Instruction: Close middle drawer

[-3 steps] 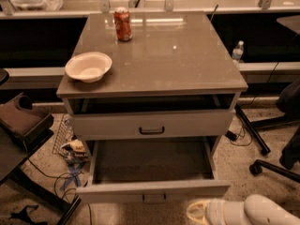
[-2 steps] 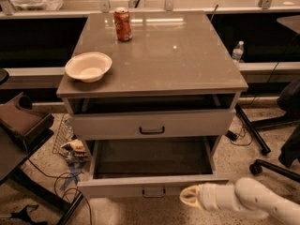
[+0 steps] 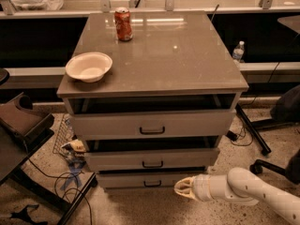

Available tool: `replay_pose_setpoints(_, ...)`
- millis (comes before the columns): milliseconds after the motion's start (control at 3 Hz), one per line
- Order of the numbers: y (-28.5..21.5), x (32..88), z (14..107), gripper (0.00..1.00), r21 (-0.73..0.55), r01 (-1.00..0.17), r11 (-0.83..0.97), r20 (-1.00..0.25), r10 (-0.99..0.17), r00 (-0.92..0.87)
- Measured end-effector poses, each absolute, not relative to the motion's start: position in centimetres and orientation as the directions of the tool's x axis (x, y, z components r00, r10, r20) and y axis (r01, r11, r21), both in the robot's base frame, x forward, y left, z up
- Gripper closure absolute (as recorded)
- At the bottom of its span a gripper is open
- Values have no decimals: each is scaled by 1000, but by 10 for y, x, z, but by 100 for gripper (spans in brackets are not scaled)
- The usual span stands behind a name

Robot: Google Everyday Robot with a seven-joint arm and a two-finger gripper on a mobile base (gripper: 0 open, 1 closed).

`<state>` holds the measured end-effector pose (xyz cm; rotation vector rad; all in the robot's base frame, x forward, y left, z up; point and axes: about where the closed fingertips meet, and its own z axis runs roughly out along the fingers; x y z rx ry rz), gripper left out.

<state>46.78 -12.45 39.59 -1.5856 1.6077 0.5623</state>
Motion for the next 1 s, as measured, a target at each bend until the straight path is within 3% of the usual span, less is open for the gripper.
replay_pose_setpoints(1000, -126, 552, 393, 100, -282, -945, 166, -789, -600, 130)
